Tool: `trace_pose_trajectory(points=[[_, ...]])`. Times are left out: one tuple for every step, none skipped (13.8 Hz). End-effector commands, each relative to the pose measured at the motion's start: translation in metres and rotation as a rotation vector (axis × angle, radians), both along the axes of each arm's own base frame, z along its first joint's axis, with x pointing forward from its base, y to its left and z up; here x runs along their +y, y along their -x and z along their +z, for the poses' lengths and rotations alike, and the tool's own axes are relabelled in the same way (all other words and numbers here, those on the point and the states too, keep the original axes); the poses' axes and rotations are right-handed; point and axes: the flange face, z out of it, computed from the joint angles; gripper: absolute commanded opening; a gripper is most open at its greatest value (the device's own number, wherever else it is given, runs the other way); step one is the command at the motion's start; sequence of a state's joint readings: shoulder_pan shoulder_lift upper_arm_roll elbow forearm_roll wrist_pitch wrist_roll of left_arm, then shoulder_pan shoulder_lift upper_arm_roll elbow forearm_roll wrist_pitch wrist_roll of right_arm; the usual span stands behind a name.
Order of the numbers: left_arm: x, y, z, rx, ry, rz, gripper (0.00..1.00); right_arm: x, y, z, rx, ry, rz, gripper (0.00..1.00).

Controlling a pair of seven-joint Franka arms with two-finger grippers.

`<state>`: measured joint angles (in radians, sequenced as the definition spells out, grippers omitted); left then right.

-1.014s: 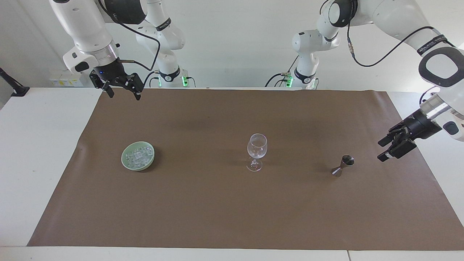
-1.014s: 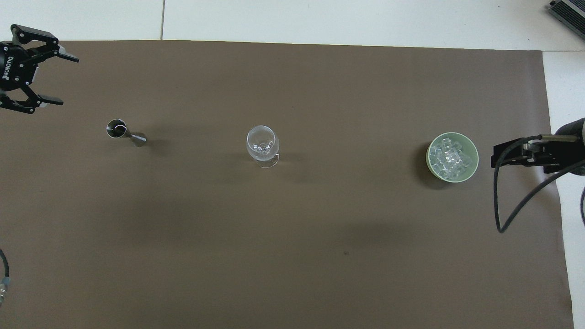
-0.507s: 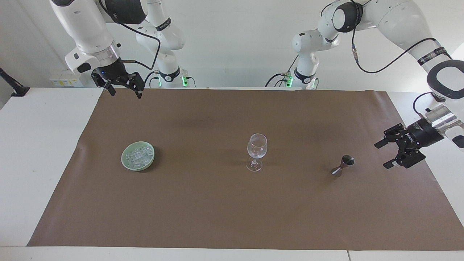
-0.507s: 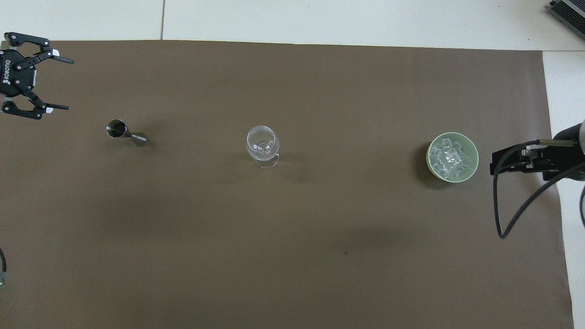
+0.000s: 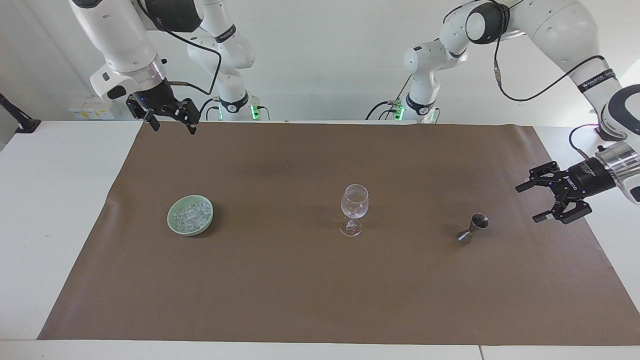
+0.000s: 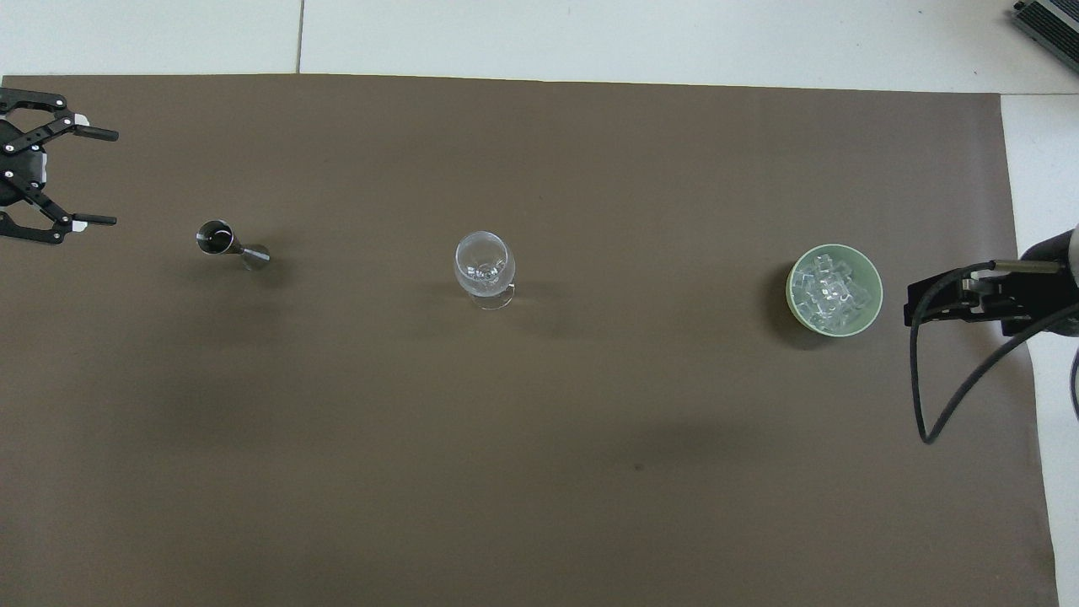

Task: Pour wine and add ice with both arms
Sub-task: 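Open the left gripper and move it toward the silver jigger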

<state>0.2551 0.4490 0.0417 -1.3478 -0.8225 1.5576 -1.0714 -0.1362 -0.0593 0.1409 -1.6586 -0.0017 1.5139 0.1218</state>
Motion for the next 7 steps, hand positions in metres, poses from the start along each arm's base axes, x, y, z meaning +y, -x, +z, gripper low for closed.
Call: trace_pose_trajectory(points=[[0.011, 0.011, -0.015, 0.036, 0.058, 0.087, 1.00, 0.002, 0.007, 0.002, 0.004, 0.009, 0.026, 1.00], [0.022, 0.014, -0.025, 0.049, 0.082, 0.115, 1.00, 0.002, 0.007, 0.002, 0.004, 0.009, 0.026, 1.00], [0.031, 0.018, -0.039, 0.064, 0.111, 0.154, 1.00, 0.002, 0.007, 0.002, 0.004, 0.007, 0.026, 1.00], [0.032, 0.022, -0.056, 0.082, 0.130, 0.184, 1.00, 0.002, 0.007, 0.002, 0.004, 0.009, 0.026, 1.00], [0.039, 0.025, -0.067, 0.091, 0.131, 0.217, 1.00, 0.002, 0.007, 0.002, 0.004, 0.009, 0.026, 1.00], [0.052, 0.027, -0.074, 0.092, 0.154, 0.257, 1.00, 0.002, 0.007, 0.002, 0.004, 0.009, 0.026, 1.00], [0.058, 0.030, -0.082, 0.101, 0.184, 0.282, 1.00, 0.002, 0.007, 0.002, 0.004, 0.009, 0.026, 1.00]])
